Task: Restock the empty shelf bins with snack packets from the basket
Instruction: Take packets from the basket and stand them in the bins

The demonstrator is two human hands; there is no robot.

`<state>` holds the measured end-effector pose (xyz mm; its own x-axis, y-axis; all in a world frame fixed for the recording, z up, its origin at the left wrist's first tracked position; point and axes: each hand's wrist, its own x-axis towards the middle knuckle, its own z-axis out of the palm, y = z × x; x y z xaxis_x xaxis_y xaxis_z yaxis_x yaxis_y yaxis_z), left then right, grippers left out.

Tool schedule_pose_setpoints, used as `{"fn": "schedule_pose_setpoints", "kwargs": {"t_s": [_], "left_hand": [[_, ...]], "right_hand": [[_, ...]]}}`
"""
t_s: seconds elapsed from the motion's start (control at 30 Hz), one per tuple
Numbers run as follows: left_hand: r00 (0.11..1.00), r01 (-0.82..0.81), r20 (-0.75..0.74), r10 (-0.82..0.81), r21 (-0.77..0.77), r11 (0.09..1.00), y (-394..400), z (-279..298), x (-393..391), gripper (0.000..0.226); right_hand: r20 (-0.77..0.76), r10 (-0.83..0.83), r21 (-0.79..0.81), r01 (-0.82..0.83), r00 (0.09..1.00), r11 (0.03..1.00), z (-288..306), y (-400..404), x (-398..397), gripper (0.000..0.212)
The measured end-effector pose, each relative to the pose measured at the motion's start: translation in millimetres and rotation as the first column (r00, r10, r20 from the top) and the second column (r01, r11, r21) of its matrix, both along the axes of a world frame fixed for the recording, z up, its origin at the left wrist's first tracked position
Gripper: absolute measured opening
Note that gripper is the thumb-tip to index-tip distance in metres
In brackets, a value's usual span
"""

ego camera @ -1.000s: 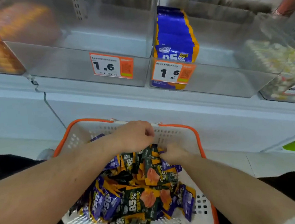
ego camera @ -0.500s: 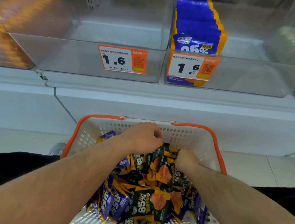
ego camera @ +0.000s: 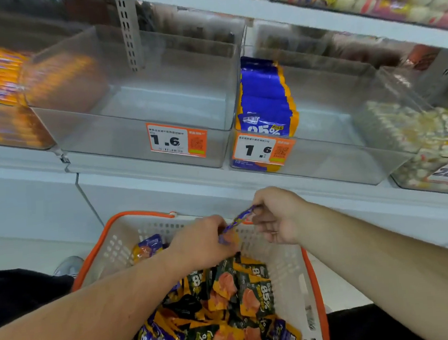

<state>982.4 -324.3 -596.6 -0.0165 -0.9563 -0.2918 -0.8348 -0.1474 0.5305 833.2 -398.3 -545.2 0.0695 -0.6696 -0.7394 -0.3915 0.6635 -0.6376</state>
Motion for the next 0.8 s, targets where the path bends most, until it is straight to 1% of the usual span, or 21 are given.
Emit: {"fn": "schedule_pose_setpoints", "kwargs": {"t_s": [0.03,0.1,0.2,0.27,0.3,0.37,0.4,0.43,0.5,0.53,0.57,0.6,0.67,0.73,0.8], "left_hand": [[0.999,-0.029,-0.045,0.025,-0.08,0.996,0.5,1.8,-0.3,0.019],[0.987,-0.08,-0.147,0.058,-0.147,0.986,1.1,7.0,0.6,0.019],[0.959,-0.116,-0.274,0.077,-0.128,0.985,-0.1,17.3,4.8,0.006],[0.942,-0.127,-0.327,0.076,-0.14,0.982,-2.4,25.0,6.4,0.01],[0.945,-0.13,-0.318,0.073,-0.161,0.978,-4.2,30.5,6.1,0.01],[0.966,-0.115,-0.252,0.057,-0.224,0.968,-8.6,46.5,4.3,0.013],[0.975,-0.099,-0.22,0.04,-0.263,0.96,-12.2,56.2,3.2,0.015],[0.982,-0.076,-0.19,0.018,-0.299,0.951,-15.8,68.4,2.0,0.022],[0.995,-0.037,-0.101,-0.001,-0.376,0.926,-24.4,94.0,-0.5,0.033],[1.0,-0.02,-0.029,0.008,-0.428,0.904,-30.4,106.9,-2.0,0.036],[0.999,0.0,0.043,0.023,-0.479,0.878,-37.6,117.9,-3.6,0.038],[0.996,0.013,0.085,0.037,-0.526,0.85,-46.5,127.7,-5.5,0.038],[0.995,0.007,0.083,0.051,-0.586,0.81,-65.0,141.8,-8.5,0.035],[0.994,0.01,0.088,0.06,-0.634,0.773,-82.0,149.6,-13.7,0.031],[0.996,-0.017,0.051,0.068,-0.665,0.746,-96.0,150.4,-16.2,0.032]], "right_hand": [[0.016,0.004,-0.032,-0.004,1.0,0.999,7.4,1.1,-1.2,0.027],[0.049,0.045,-0.135,-0.038,0.998,0.99,20.4,3.9,-4.6,0.027],[0.111,0.184,-0.309,-0.142,0.977,0.94,40.0,8.9,-10.1,0.029],[0.142,0.233,-0.418,-0.155,0.962,0.895,51.5,10.7,-12.5,0.028],[0.148,0.222,-0.473,-0.128,0.964,0.871,57.3,11.0,-13.6,0.026],[0.15,0.185,-0.57,-0.068,0.971,0.819,68.0,9.3,-16.7,0.031],[0.15,0.184,-0.608,-0.056,0.971,0.792,74.0,7.6,-19.1,0.031],[0.151,0.198,-0.645,-0.055,0.968,0.762,81.2,6.4,-21.8,0.026],[0.132,0.237,-0.744,-0.062,0.963,0.665,97.1,2.5,-28.9,0.009],[0.117,0.235,-0.798,-0.049,0.965,0.6,105.2,0.5,-32.1,0.008],[0.106,0.218,-0.845,-0.028,0.97,0.534,112.6,-1.5,-34.9,0.012],[0.1,0.2,-0.883,-0.006,0.975,0.469,118.8,-3.8,-37.7,0.015],[0.106,0.17,-0.926,0.035,0.98,0.375,126.1,-8.5,-41.1,0.018],[0.138,0.142,-0.943,0.087,0.98,0.322,129.9,-13.4,-43.4,0.02],[0.144,0.118,-0.953,0.106,0.983,0.283,131.2,-18.4,-43.4,0.021]]}}
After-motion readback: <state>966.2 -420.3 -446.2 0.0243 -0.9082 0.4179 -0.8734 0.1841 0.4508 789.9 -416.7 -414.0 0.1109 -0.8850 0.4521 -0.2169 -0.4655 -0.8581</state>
